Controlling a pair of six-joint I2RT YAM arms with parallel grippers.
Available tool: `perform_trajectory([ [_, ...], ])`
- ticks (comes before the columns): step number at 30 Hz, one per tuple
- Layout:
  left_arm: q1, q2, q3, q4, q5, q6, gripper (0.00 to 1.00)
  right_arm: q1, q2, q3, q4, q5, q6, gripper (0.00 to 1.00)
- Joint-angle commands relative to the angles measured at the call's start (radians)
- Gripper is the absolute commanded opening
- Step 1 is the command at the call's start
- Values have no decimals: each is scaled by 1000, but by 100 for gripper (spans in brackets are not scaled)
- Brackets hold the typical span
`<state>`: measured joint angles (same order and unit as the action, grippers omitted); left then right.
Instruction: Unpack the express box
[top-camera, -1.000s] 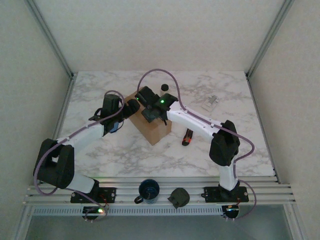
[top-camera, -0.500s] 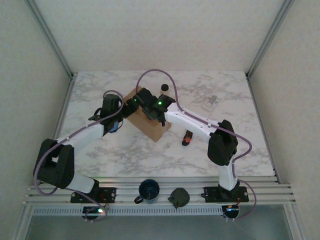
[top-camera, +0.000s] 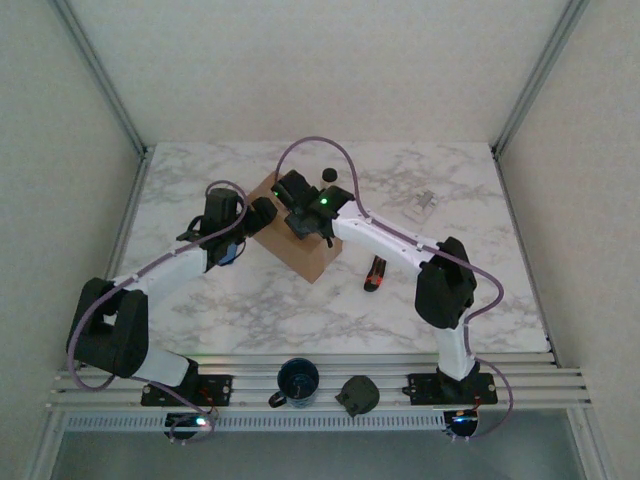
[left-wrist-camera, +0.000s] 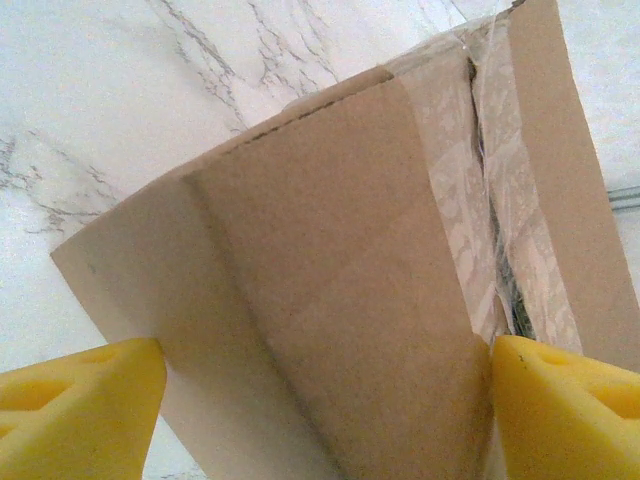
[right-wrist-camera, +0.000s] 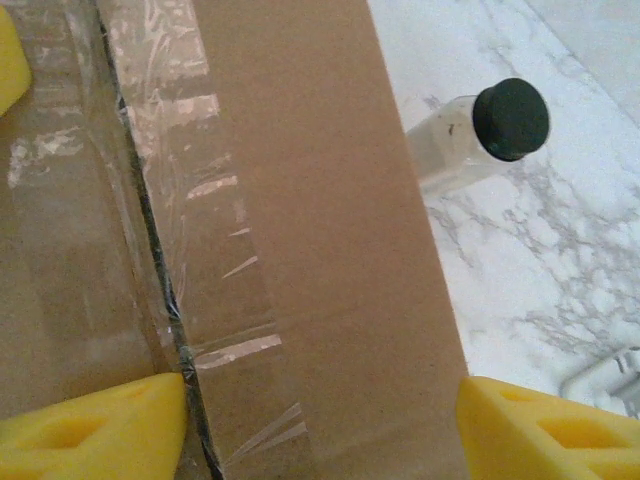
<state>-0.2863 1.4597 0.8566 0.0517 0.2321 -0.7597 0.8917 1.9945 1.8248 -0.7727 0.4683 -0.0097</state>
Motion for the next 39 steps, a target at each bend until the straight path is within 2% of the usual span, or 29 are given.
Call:
perform_trajectory([
  [1,0,23,-35,-231,-16,56,81,-29,140,-49,-70,-58,-18,67],
  [7,1,31,-26,-231,-14,57,81,-31,125,-78,-46,3,7,56],
  [12,1,36,-18,-233,-13,60,81,-30,85,-116,-3,158,66,51],
  [15,0,39,-16,-234,-11,63,81,-30,46,-159,50,248,118,41],
  [18,1,43,-14,-234,-11,65,81,-27,14,-199,104,322,155,38],
  [22,1,45,-16,-237,-10,67,81,-21,-16,-244,162,407,195,37],
  [29,1,48,-16,-234,-10,68,81,-14,-74,-329,222,480,316,38],
  [35,1,48,-22,-228,-9,66,81,-15,-157,-405,242,492,486,38],
  [39,1,46,-28,-228,-10,69,81,-14,-218,-431,281,471,542,38],
])
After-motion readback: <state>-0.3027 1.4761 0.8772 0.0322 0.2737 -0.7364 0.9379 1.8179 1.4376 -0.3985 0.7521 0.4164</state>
